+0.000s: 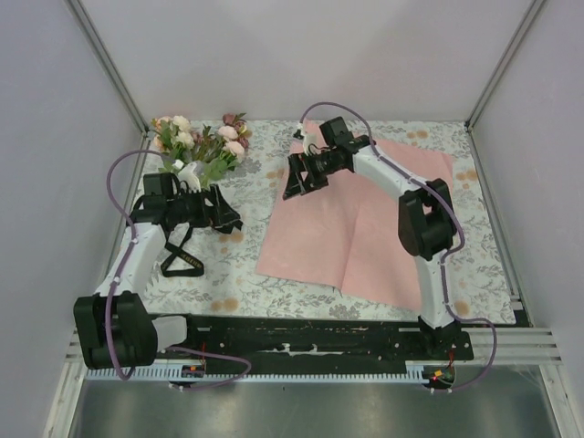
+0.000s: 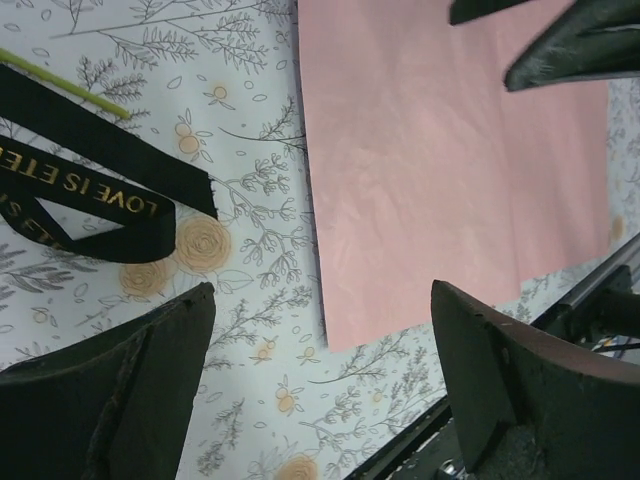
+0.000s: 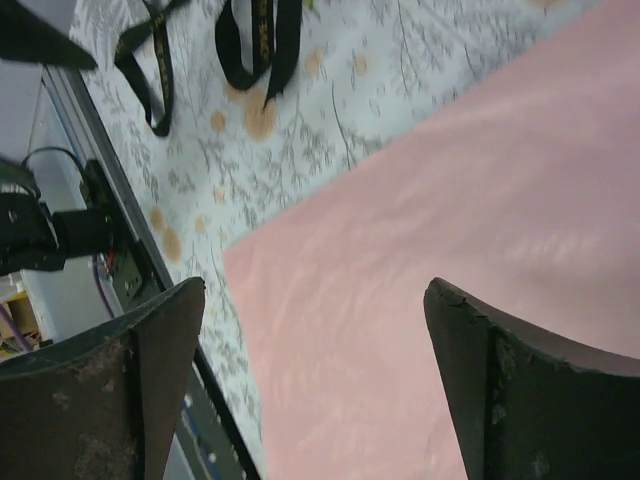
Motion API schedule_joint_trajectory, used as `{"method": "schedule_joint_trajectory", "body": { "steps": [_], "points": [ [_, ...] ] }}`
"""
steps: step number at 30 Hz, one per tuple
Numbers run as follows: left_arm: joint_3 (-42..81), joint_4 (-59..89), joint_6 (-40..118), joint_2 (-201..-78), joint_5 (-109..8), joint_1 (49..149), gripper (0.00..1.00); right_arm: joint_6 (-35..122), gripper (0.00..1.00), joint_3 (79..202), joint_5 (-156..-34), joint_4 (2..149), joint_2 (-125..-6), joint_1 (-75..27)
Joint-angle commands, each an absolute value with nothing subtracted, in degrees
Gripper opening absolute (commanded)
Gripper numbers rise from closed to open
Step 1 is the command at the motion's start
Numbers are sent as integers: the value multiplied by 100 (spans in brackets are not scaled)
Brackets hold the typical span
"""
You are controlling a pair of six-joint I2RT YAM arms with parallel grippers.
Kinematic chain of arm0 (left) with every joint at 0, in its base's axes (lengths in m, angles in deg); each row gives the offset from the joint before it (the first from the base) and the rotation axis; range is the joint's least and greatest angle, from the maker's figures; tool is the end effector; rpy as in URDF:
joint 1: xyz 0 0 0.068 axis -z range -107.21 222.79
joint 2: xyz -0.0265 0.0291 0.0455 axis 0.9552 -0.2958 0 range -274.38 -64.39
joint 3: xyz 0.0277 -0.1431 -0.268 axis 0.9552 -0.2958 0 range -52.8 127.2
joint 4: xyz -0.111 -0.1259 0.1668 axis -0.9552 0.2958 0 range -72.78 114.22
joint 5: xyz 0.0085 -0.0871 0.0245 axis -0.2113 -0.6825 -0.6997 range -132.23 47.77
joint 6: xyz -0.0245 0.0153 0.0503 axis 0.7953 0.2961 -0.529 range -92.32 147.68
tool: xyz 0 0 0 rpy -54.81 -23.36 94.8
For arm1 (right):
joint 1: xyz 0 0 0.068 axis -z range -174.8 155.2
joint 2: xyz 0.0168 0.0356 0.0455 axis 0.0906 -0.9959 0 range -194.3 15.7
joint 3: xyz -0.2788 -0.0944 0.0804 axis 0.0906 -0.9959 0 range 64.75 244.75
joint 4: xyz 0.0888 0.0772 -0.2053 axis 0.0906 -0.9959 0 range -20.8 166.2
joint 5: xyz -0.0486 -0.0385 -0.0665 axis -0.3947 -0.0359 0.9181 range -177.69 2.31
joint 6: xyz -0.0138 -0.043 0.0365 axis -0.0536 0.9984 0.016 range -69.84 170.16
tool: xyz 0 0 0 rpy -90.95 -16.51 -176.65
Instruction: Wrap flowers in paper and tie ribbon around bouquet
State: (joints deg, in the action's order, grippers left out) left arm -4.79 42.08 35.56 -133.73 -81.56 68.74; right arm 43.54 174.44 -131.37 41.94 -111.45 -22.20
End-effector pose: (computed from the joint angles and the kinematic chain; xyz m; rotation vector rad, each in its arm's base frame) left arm 0.2151 -0.0111 0.2915 0.0886 2.2951 -0.8425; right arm 0.4219 0.2512 0.2606 -0.7824 2.3645 1.1958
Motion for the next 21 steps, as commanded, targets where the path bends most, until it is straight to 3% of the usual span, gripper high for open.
{"method": "schedule_joint_trajectory", "body": {
  "steps": [1,5,11,16,21],
  "points": [
    [-104,4543,2094,-13610,-8135,7058,95,5206,98,16760,-13357,3043,-9832,-1547],
    [318,4455,1678,-14162,-7475,7867,95,5560,96,15978,-12892,2313,-9093,-705],
    [1082,3938,2556,-15524,-8011,8158,86,5920,91,15046,-12400,1548,-8416,1035],
    [2688,4033,2707,-16939,-7766,8404,83,6324,89,14571,-11978,1397,-7949,2512],
    [3675,3771,3128,-18091,-7686,8483,83,6764,85,14544,-11609,1345,-8098,3068]
  ]
}}
